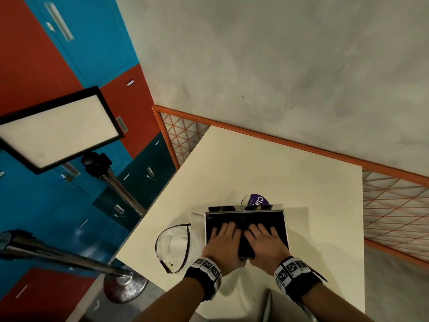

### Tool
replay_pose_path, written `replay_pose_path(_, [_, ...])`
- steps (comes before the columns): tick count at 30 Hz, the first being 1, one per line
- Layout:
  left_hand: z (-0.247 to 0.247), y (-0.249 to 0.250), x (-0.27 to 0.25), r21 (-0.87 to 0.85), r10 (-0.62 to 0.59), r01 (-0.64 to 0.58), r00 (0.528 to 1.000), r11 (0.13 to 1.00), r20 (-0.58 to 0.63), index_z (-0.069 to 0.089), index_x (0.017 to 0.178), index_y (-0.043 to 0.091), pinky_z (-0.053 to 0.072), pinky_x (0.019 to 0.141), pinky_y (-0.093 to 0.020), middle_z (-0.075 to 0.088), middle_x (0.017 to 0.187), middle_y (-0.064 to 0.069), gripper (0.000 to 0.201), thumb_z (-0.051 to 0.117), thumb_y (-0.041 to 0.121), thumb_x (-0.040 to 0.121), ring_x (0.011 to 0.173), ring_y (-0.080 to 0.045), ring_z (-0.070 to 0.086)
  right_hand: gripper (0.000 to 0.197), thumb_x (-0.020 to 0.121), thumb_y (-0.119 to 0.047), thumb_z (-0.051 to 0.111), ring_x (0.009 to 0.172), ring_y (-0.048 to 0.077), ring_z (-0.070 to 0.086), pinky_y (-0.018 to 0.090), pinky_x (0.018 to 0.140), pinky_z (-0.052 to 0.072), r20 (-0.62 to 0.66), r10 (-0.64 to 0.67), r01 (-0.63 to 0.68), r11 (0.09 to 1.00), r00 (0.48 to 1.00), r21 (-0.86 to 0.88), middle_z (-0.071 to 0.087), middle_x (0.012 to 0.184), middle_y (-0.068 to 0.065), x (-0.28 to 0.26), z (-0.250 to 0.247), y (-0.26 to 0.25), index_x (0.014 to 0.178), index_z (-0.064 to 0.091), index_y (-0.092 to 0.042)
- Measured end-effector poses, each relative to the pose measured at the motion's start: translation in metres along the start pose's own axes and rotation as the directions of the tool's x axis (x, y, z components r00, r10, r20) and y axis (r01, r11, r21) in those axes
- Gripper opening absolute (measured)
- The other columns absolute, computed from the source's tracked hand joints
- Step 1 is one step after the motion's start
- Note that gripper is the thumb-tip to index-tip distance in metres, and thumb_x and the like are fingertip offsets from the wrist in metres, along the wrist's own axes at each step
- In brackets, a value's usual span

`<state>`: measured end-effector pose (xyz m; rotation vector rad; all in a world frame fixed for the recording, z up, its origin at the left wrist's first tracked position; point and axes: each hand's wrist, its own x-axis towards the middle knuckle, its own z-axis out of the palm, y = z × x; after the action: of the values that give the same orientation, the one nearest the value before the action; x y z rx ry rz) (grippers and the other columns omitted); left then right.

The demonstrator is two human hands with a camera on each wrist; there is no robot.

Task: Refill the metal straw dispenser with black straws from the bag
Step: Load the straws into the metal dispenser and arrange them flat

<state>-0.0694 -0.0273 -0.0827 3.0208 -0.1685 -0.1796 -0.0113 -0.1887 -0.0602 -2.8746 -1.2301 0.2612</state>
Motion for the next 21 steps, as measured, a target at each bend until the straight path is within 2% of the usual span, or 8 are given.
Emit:
replay_pose_path(4, [0.0022,-0.0002,-0.0011,0.002,0.013,-0.013,1.000,1.000,0.000,0.053,0.120,0.018,0.044,0.096,-0.046,0.054,0.121,-0.003,0.065,0.056,0.061,0.071,0.112,-0.026,0.051,0.050,0.052,-0.039,0.065,0.089,0.022,0.058,0.045,0.074,0.045,0.018,0.021,-0.021,1.000,1.000,0.012,0.060,0.096,-0.003,-0.0005,0.0020,-0.0011,0.099,0.059,-0.024])
replay_pose_path(8, [0.0029,0.0001,-0.0024,-0.017,0.019,-0.019,1.000,1.000,0.001,0.053,0.124,0.018,0.046,0.098,-0.043,0.056,0.124,-0.004,0.066,0.054,0.059,0.072,0.114,-0.026,0.054,0.051,0.048,-0.039,0.065,0.088,0.021,0.061,0.046,0.074,0.045,0.053,0.025,-0.027,0.999,0.998,0.036,0.062,0.092,-0.005,-0.0011,0.0016,-0.0021,0.098,0.059,-0.025])
replay_pose_path(14, [0.0022,0.0031,-0.0024,-0.024,0.003,-0.002,1.000,1.000,0.029,0.048,0.133,0.019,0.045,0.102,-0.044,0.055,0.131,-0.003,0.077,0.051,0.064,0.070,0.120,-0.025,0.052,0.060,0.048,-0.042,0.064,0.101,0.020,0.059,0.045,0.079,0.048,0.092,0.017,-0.022,0.998,0.996,0.062,0.062,0.116,-0.002,-0.0023,0.0000,-0.0006,0.105,0.062,-0.024])
replay_pose_path(18, [0.0012,0.0021,0.0001,-0.036,-0.006,0.007,0.999,0.999,0.032,0.046,0.132,0.021,0.043,0.103,-0.045,0.055,0.130,-0.005,0.077,0.049,0.066,0.069,0.119,-0.027,0.053,0.059,0.049,-0.042,0.065,0.096,0.022,0.055,0.043,0.075,0.046,0.096,0.032,-0.035,0.999,0.995,0.031,0.059,0.107,-0.002,-0.0007,-0.0021,-0.0018,0.105,0.060,-0.024])
replay_pose_path(21, [0.0017,0.0020,0.0004,-0.037,-0.007,0.008,1.000,0.999,0.024,0.046,0.132,0.021,0.043,0.103,-0.046,0.054,0.130,-0.006,0.079,0.046,0.067,0.068,0.118,-0.029,0.053,0.062,0.051,-0.041,0.066,0.100,0.022,0.056,0.044,0.080,0.045,0.117,0.047,-0.052,0.998,0.992,0.041,0.059,0.110,-0.003,0.0012,0.0011,-0.0004,0.110,0.057,-0.025])
